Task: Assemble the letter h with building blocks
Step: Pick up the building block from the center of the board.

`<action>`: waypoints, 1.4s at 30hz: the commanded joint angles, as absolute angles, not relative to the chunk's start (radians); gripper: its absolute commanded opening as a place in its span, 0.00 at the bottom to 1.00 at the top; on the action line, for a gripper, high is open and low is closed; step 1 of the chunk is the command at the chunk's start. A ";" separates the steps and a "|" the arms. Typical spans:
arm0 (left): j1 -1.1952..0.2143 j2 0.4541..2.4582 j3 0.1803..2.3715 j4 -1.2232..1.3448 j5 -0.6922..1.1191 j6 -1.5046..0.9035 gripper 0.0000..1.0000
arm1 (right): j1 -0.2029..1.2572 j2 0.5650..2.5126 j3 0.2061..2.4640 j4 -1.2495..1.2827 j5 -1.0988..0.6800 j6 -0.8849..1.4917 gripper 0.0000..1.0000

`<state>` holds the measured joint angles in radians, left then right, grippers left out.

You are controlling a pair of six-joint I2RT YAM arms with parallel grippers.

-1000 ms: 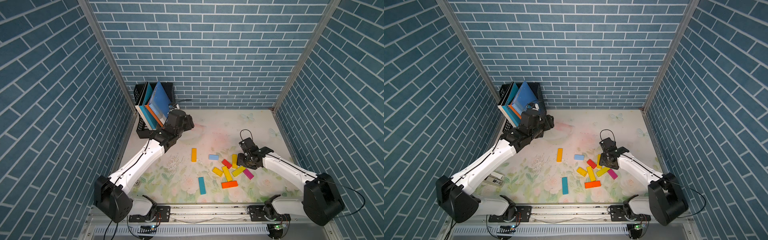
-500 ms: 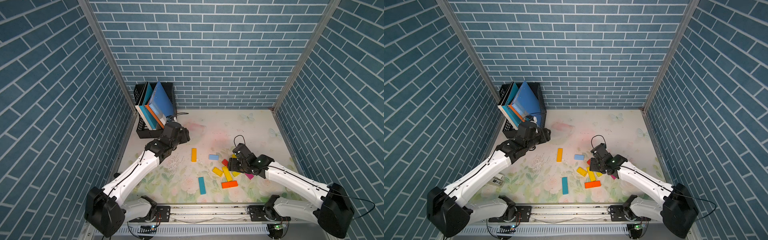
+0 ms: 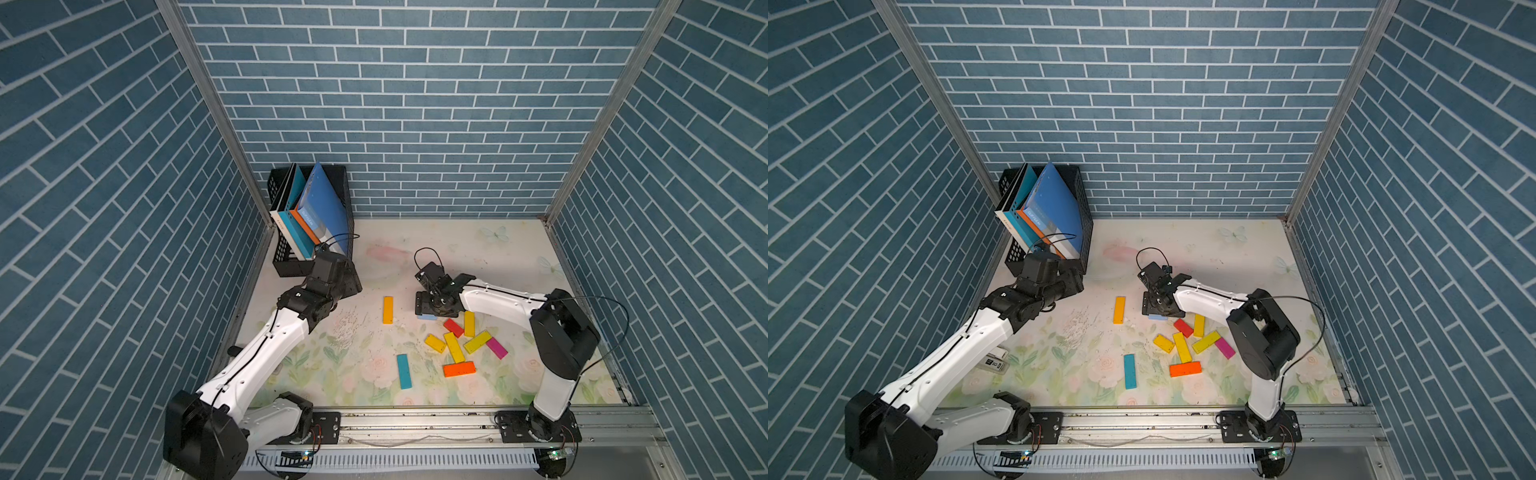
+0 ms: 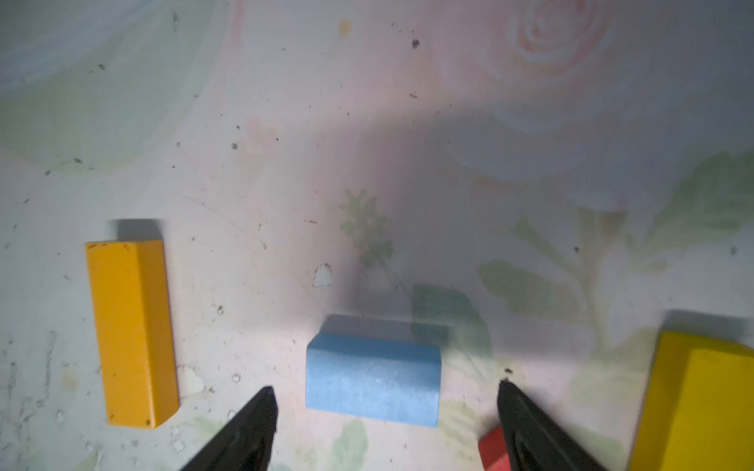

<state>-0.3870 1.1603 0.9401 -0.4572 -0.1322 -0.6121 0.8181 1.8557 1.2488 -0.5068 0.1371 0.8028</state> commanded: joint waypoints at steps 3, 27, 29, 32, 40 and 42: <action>-0.359 1.157 0.902 -0.447 -0.081 -0.565 0.73 | 0.817 1.940 1.334 -0.575 0.159 0.761 0.81; -0.334 1.183 0.824 -0.409 -0.040 -0.544 0.70 | 0.855 1.954 1.299 -0.611 0.143 0.837 0.47; -0.331 1.184 0.818 -0.407 -0.037 -0.545 0.70 | 0.877 1.937 1.324 -0.639 0.166 0.846 0.46; -0.324 1.188 0.813 -0.404 -0.027 -0.548 0.70 | 0.927 1.922 1.382 -0.699 0.209 0.874 0.44; -0.313 1.192 0.810 -0.397 -0.016 -0.543 0.70 | 1.043 1.988 1.468 -0.708 0.196 1.002 0.37; -0.310 1.192 0.810 -0.400 -0.016 -0.542 0.70 | 1.054 2.009 1.478 -0.673 0.170 1.006 0.36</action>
